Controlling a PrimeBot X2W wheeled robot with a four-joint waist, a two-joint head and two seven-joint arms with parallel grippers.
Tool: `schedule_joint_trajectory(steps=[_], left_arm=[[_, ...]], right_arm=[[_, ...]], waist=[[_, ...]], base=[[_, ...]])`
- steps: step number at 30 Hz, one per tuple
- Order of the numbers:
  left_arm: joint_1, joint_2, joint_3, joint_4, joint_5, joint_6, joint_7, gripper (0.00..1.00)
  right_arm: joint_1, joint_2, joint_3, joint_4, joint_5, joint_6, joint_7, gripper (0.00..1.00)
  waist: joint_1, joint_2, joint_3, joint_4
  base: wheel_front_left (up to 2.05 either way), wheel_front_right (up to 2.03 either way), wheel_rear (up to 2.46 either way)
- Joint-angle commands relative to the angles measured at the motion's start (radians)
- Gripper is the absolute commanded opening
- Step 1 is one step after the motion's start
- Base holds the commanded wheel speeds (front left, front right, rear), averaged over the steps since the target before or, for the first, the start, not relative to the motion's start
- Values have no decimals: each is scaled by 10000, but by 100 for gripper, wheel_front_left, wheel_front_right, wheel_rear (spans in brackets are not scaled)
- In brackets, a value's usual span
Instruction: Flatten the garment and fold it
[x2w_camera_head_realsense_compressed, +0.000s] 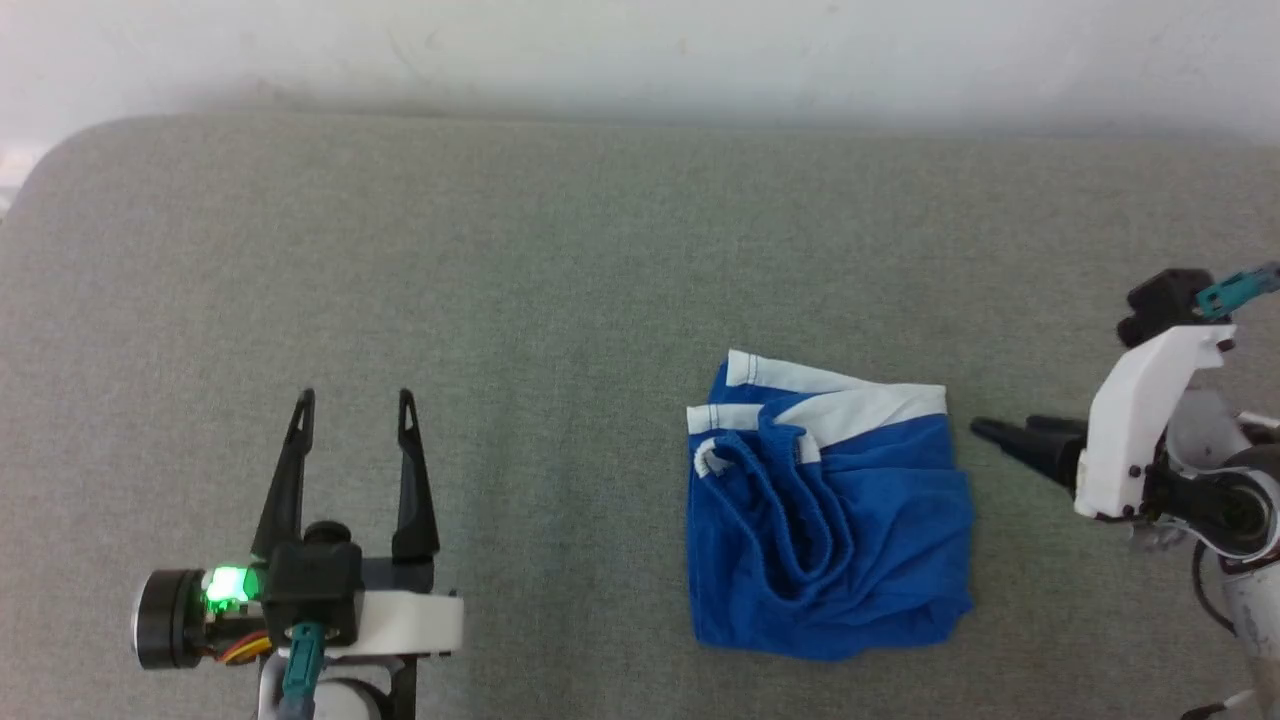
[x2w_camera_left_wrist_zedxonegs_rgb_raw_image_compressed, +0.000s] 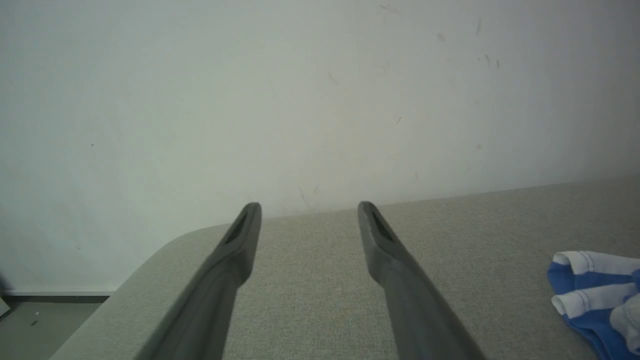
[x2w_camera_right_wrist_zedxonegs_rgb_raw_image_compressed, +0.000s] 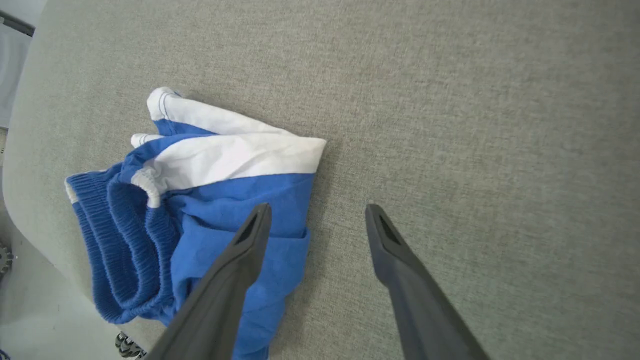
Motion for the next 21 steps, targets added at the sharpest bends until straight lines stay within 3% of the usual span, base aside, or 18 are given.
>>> schedule_joint_trajectory(steps=[1, 6, 14, 15, 16, 21], left_arm=[[-223, -60, -18, -30, 115, -40, -45, 100], [-471, -91, 5, -27, 114, -72, -45, 100], [-751, -202, -45, 30, 126, -114, -46, 100], [-774, -210, -45, 40, 130, -112, -46, 100], [-787, -214, -41, 51, 134, -106, -46, 100], [-675, -153, 34, 125, 149, -56, -46, 100]], right_arm=[[71, 119, 19, 57, 183, -7, 126, 100], [444, 341, 391, 197, 794, -7, 740, 100], [947, 684, 1080, 612, 943, -7, 535, 100], [960, 676, 1162, 617, 952, -7, 476, 87], [942, 661, 1206, 621, 964, -7, 378, 0], [571, 568, 1308, 359, 1310, -7, 11, 0]], waist=[[-1, -1, 387, 226], [-1, -1, 736, 337], [-1, -1, 1024, 474], [-1, -1, 1030, 475], [-1, -1, 1024, 465], [-1, -1, 767, 218]], base=[[0, 0, 0], [0, 0, 0], [0, 0, 0], [0, 0, 0], [0, 0, 0], [0, 0, 0]])
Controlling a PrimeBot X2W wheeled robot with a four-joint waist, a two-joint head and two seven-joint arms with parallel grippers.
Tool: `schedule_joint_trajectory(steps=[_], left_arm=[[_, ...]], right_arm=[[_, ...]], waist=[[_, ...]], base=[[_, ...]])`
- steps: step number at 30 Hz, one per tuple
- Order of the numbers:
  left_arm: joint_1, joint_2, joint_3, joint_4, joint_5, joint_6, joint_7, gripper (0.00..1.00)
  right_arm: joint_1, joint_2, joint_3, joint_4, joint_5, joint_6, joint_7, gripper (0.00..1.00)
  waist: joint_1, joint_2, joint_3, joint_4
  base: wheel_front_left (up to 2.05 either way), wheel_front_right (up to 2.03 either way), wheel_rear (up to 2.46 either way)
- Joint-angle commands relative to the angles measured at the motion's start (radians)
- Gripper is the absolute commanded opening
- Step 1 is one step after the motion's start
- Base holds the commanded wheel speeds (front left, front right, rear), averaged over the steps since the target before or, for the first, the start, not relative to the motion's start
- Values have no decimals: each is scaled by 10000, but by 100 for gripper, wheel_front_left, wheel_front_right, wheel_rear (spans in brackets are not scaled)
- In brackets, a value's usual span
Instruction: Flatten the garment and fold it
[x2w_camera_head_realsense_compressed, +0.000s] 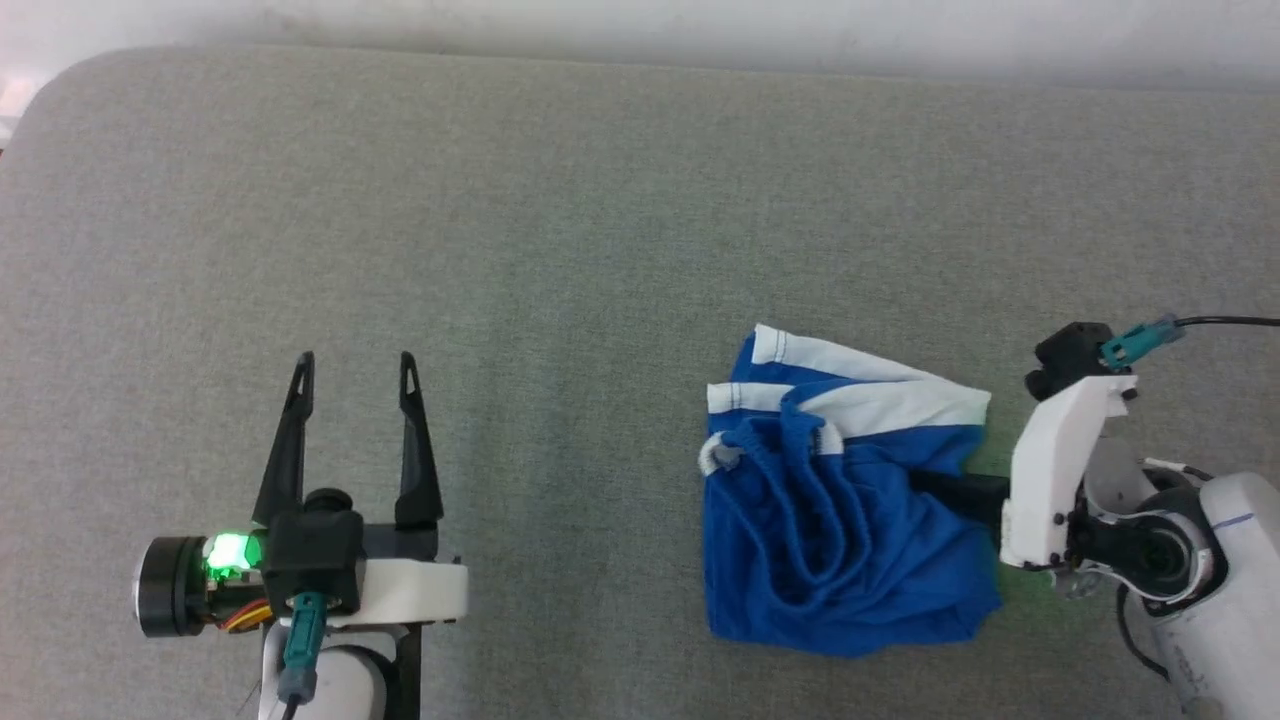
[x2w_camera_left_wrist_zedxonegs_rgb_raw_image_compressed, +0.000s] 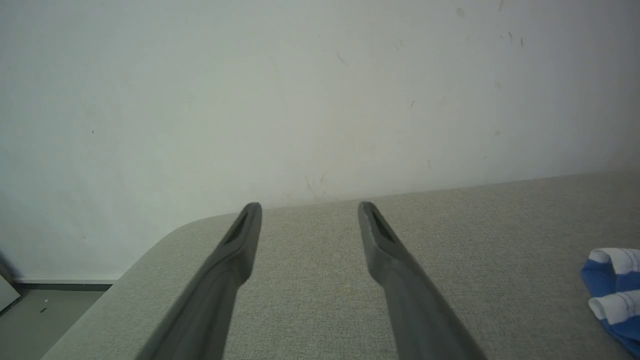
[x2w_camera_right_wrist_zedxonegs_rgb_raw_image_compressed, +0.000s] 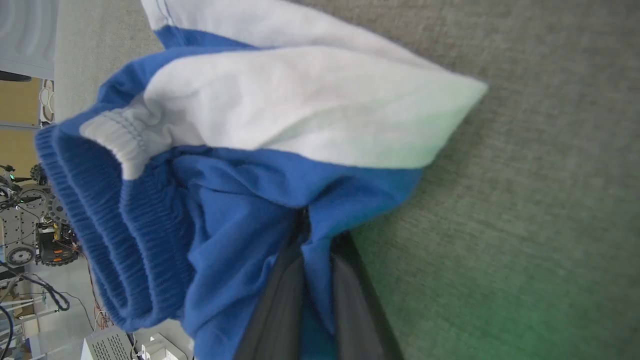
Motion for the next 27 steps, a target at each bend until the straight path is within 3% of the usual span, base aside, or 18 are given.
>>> schedule_joint_trajectory(steps=[1, 9, 16, 22, 27], left_arm=[[10, 34, 43, 28, 83, 38, -47, 100], [351, 227, 296, -89, 48, 112, -47, 100], [99, 467, 415, -271, 132, 38, -47, 100], [-246, 847, 548, -510, 221, -8, -47, 100], [-639, 1232, 637, -848, 320, -46, -47, 100]], right_arm=[[58, 68, 233, 6, 87, -15, -59, 0], [-609, -898, 1105, -1868, 230, -15, -435, 0], [-988, -2420, 1538, -2972, -158, -15, -629, 0], [-1499, -3437, 1633, -2687, -832, -15, -1152, 0], [-2383, -4107, 1994, -1729, -2057, -15, -1926, 0]], waist=[[0, 0, -222, -249], [0, 0, -424, -1649], [0, 0, 162, -3063], [0, 0, 1112, -3994], [0, 0, 2050, -4313]], base=[[0, 0, 0], [0, 0, 0], [0, 0, 0], [0, 0, 0], [0, 0, 0]])
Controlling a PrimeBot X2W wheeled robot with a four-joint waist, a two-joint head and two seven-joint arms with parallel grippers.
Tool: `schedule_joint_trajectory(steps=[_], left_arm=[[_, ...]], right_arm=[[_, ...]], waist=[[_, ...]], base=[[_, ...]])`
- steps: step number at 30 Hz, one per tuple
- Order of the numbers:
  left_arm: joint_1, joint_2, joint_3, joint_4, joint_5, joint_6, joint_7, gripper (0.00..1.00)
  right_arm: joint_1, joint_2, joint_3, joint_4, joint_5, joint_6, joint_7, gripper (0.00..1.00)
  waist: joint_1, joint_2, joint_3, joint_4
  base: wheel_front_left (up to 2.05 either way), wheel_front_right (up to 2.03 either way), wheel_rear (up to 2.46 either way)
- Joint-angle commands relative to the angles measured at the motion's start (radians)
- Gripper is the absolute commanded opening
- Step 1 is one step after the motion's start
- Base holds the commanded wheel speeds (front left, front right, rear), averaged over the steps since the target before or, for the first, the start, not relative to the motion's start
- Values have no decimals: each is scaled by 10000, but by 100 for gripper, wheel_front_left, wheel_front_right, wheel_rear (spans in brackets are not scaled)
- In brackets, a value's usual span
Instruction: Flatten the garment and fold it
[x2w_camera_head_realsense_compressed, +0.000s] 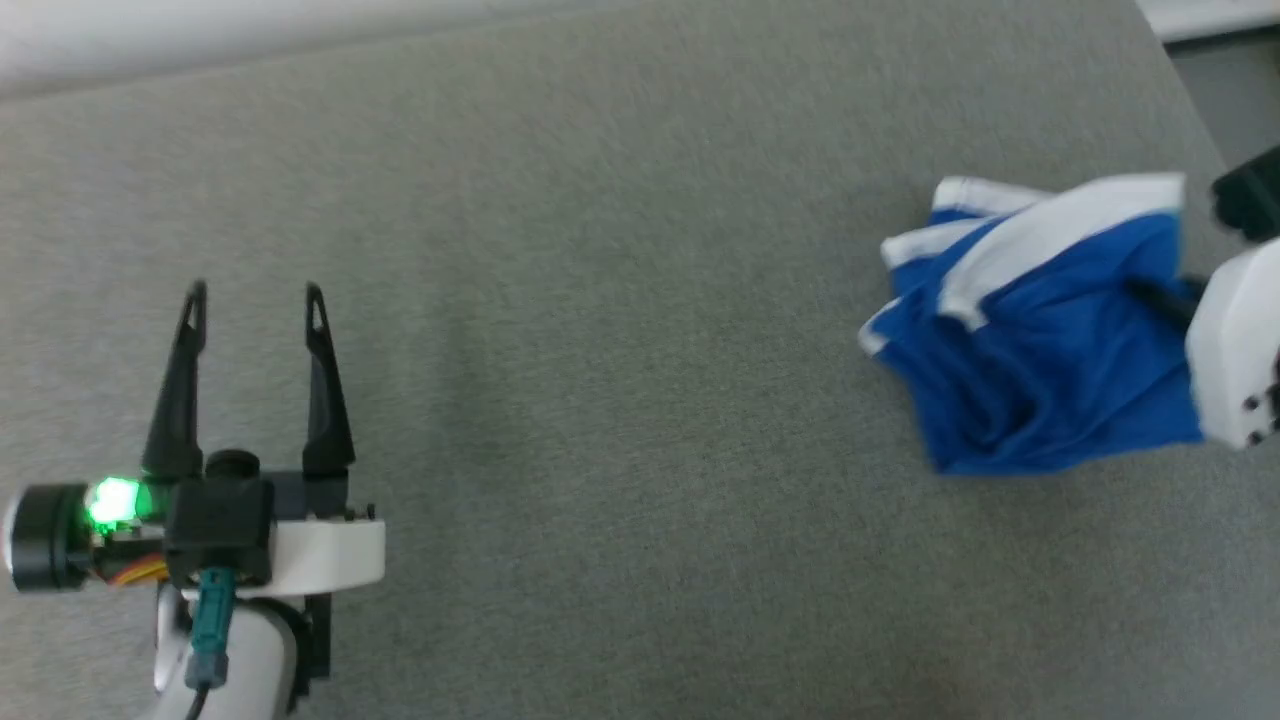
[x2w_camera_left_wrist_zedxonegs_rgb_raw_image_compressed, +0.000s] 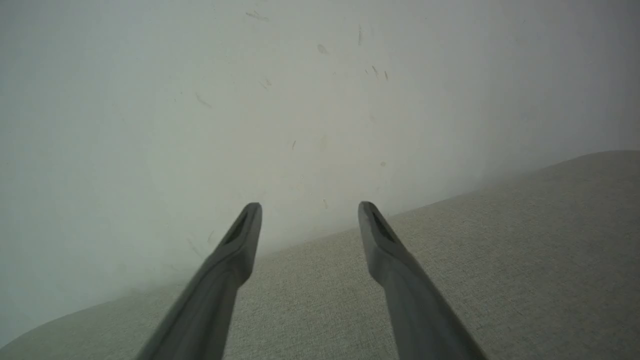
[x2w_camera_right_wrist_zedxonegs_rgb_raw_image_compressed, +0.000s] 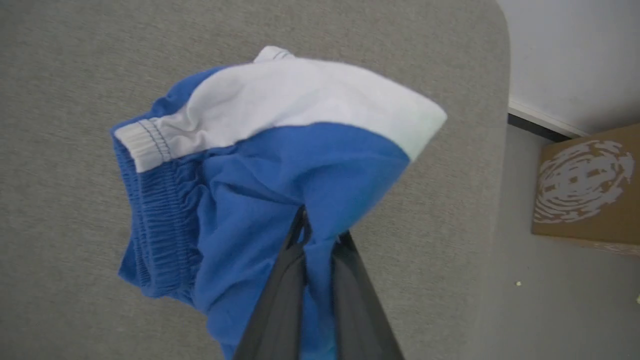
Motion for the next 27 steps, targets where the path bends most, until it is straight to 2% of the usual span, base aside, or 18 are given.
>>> schedule_joint_trajectory(steps=[1, 5, 13, 14, 18, 21, 22, 23, 24, 27], left_arm=[[-316, 149, 49, -173, 97, -54, -47, 100], [-634, 430, 65, -532, 159, -59, -47, 100], [-995, 753, -31, -1138, 227, 67, -47, 100], [-995, 753, -31, -1138, 227, 67, -47, 100], [-1154, 827, -170, -1269, 233, 187, -47, 100], [-1191, 823, -253, -1312, 221, 305, -47, 100], [-1174, 812, -276, -1306, 208, 355, -47, 100], [-1152, 794, -306, -1276, 187, 399, -47, 100], [-1132, 770, -345, -1232, 160, 433, -47, 100], [-1071, 649, -453, -1096, 50, 541, -47, 100]], right_arm=[[-409, -127, 83, 362, -348, -9, -259, 0], [-1209, -333, 323, 1374, -1224, -9, -760, 0], [-2546, -82, 81, 3968, -2443, -9, -1590, 0], [-2546, -82, 81, 3968, -2443, -9, -1590, 0], [-2970, 89, -185, 5302, -3073, -9, -2172, 0], [-3008, 437, -293, 5905, -3040, -9, -2398, 0], [-3032, 573, -373, 6084, -2964, -9, -2484, 12], [-3065, 665, -427, 6236, -2960, -9, -2598, 54], [-3092, 688, -417, 6356, -3020, -9, -2731, 100], [-3230, 585, -597, 6725, -3143, -9, -3177, 100]], waist=[[-1, 0, 1342, -720], [-1, 0, 1997, -692], [-1, 0, 2770, -453], [-1, 0, 2770, -453], [-1, 0, 2938, -258], [-1, 0, 2841, -170], [-1, 0, 2764, -155], [-1, 0, 2661, -141], [-1, 0, 2522, -117], [-1, 0, 2030, -17]], base=[[0, 0, 0], [0, 0, 0], [0, 0, 0], [0, 0, 0], [0, 0, 0], [0, 0, 0], [0, 0, 0], [0, 0, 0], [0, 0, 0], [0, 0, 0]])
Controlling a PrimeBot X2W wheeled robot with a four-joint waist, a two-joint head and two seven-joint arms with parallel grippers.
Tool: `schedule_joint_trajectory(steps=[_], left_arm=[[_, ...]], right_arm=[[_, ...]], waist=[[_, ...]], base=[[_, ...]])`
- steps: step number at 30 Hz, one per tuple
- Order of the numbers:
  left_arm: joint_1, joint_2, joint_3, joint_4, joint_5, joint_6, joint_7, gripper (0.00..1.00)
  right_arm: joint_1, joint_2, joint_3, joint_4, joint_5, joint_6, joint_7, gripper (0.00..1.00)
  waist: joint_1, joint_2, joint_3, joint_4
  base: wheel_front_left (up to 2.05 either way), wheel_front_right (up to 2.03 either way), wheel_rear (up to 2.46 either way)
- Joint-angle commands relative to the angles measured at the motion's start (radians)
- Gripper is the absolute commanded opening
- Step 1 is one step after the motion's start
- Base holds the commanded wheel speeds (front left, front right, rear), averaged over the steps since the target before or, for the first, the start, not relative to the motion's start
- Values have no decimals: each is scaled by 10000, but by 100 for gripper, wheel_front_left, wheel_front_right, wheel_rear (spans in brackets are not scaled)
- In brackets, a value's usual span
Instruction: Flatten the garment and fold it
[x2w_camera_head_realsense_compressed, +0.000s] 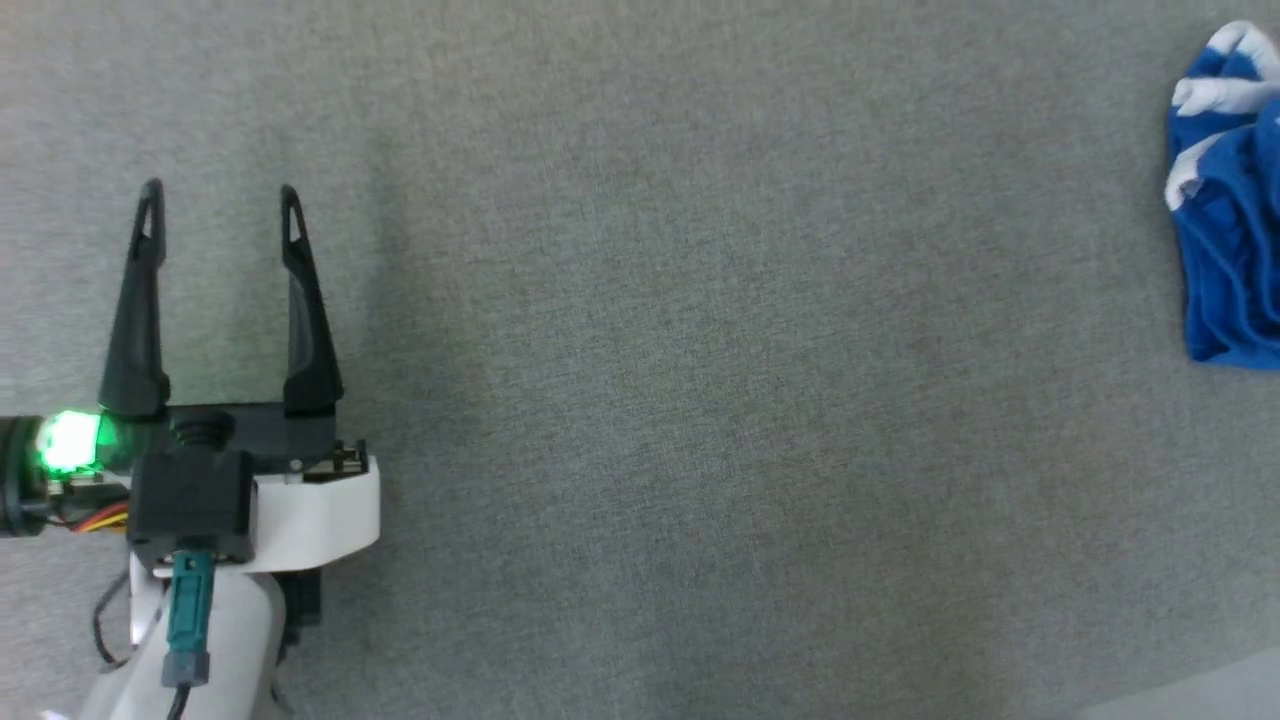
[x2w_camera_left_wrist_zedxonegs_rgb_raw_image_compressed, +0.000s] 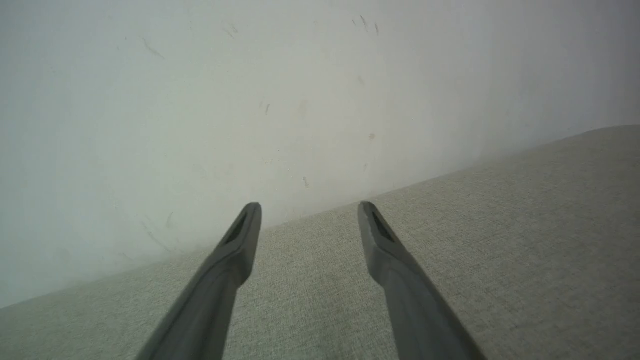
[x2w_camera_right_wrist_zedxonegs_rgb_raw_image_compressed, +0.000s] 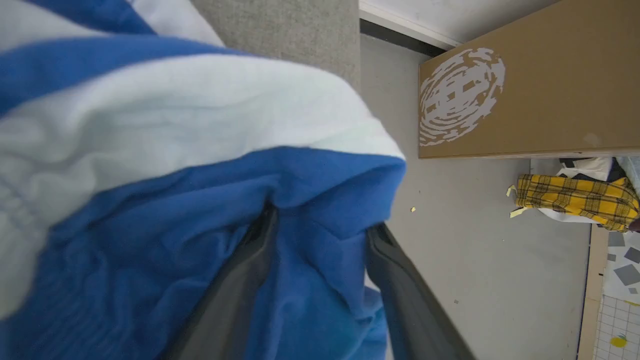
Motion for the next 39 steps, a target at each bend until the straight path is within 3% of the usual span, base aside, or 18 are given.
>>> schedule_joint_trajectory(steps=[1, 8, 13, 16, 21, 31, 39], left_arm=[[-3, -96, -81, 93, -74, 113, -47, 100], [424, -407, -195, 445, -333, 269, -47, 100], [892, -582, -81, 712, -535, 271, -47, 100], [1251, -760, 85, 889, -672, 229, -47, 100], [1642, -933, 295, 1073, -754, 163, -47, 100], [2239, -1381, 407, 1468, -667, -243, -47, 100], [2444, -1646, 262, 1713, -511, -506, -47, 100]], right_arm=[[-231, -119, -165, 141, -34, -21, -337, 100], [-229, -520, -555, -304, -568, -21, -2173, 100], [-55, -114, -1346, -1059, -1053, -21, -4221, 100], [384, 609, -2009, -1782, -1519, -21, -5418, 100], [1054, 1427, -2556, -2716, -1875, -21, -6004, 100], [3992, 3613, -4023, -6217, -2793, -21, -6193, 100], [6888, 5415, -4668, -7323, -2929, -21, -6195, 100]], waist=[[0, 0, -721, 139], [0, 0, -1972, 380], [0, 0, -2823, 600], [0, 0, -3412, 876], [0, 0, -3919, 1185], [0, 0, -4792, 1969], [0, 0, -5229, 2291]], base=[[0, 0, 0], [0, 0, 0], [0, 0, 0], [0, 0, 0], [0, 0, 0], [0, 0, 0], [0, 0, 0]])
